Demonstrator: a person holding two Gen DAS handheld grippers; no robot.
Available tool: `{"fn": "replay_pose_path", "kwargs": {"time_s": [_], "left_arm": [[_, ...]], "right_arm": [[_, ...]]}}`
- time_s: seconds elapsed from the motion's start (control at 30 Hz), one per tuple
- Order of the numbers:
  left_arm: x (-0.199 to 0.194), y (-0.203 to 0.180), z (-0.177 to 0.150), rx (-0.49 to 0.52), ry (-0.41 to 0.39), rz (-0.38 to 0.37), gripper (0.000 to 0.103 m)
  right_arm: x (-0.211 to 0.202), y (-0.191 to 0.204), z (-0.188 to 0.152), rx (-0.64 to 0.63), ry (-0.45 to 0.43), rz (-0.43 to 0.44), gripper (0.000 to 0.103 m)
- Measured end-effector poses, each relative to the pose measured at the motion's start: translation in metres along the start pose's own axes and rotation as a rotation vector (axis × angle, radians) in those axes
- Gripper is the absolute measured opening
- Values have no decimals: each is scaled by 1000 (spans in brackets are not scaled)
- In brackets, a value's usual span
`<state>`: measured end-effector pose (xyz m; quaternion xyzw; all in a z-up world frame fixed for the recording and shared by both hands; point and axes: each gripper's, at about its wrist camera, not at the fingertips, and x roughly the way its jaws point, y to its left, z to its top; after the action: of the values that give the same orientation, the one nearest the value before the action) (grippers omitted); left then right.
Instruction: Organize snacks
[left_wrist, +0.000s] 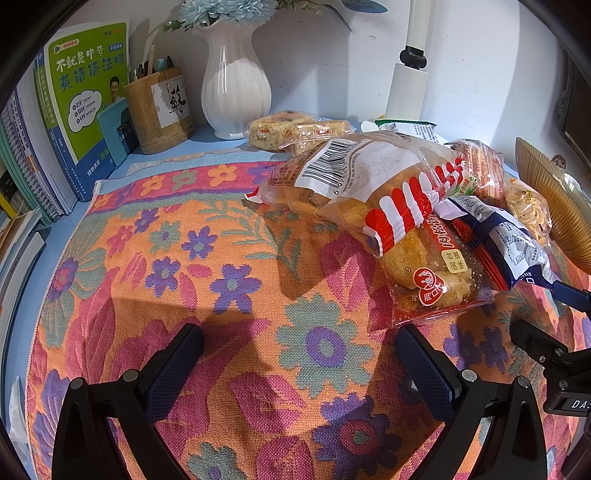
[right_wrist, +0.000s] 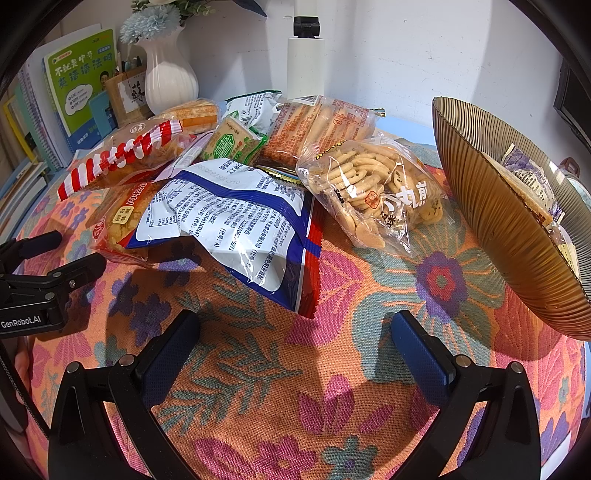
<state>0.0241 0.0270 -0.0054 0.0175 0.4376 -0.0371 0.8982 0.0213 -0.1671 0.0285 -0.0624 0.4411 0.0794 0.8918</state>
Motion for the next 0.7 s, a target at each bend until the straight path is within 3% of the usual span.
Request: {"fn": "replay_pose_path", "kwargs": {"time_s": [0.53,0.63,0.7], "left_arm": [[-2,3,0,-10,-5,-25,103],[-12,6,-2,-21,-16,-97,103],[-19,16,1,-71,-7,-192,103]], "right_arm": [[1,5,2,2,-1,-25,103],[3,4,6,12,5,-11,103],[1,1,5,4,13,15,103]]}}
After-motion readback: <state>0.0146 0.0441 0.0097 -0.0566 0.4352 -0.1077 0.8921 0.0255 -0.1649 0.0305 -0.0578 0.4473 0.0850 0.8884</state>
